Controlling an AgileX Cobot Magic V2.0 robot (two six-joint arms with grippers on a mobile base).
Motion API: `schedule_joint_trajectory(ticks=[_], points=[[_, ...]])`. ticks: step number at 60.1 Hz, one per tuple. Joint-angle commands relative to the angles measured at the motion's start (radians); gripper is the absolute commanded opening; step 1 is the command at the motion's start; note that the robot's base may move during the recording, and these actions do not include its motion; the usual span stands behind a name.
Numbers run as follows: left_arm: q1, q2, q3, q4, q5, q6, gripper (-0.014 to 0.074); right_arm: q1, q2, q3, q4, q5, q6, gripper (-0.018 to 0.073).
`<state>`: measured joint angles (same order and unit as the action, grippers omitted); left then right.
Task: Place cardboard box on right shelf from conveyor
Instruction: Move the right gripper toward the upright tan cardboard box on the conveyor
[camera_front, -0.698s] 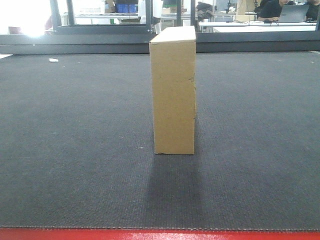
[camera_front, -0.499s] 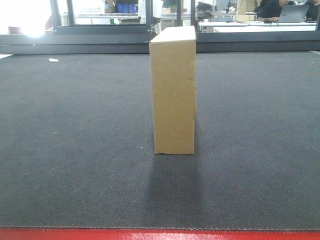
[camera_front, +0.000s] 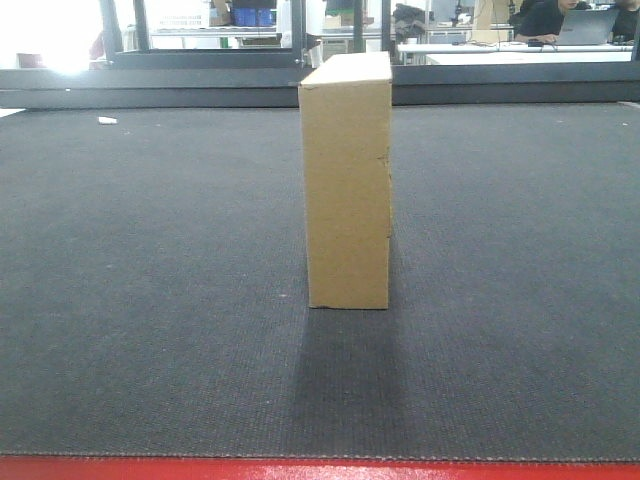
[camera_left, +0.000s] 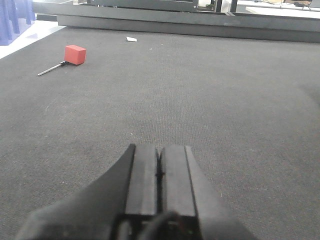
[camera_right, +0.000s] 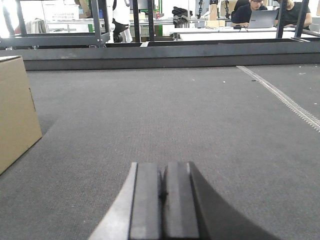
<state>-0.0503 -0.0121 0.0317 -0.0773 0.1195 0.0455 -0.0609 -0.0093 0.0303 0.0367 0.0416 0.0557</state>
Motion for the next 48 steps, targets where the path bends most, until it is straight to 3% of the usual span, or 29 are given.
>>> schedule_joint_trajectory(ticks=[1, 17, 31, 37, 48], points=[[0.001, -0.015, 0.008, -0.006, -0.086, 0.000, -0.0116, 0.001, -0.020, -0.005, -0.002, -0.100, -0.005, 0.0036], [0.001, -0.015, 0.008, -0.006, -0.086, 0.000, -0.0116, 0.001, -0.020, -0.049, -0.002, -0.150, 0.008, 0.0036], [0.001, -0.015, 0.008, -0.006, -0.086, 0.000, -0.0116, 0.001, 0.041, -0.290, -0.002, -0.062, 0.013, 0.0050], [0.001, -0.015, 0.008, -0.006, -0.086, 0.000, -0.0116, 0.001, 0.127, -0.379, -0.002, -0.062, 0.013, 0.0151], [0.001, -0.015, 0.008, -0.006, -0.086, 0.000, -0.0116, 0.032, 0.264, -0.480, -0.002, -0.072, 0.013, 0.0444]])
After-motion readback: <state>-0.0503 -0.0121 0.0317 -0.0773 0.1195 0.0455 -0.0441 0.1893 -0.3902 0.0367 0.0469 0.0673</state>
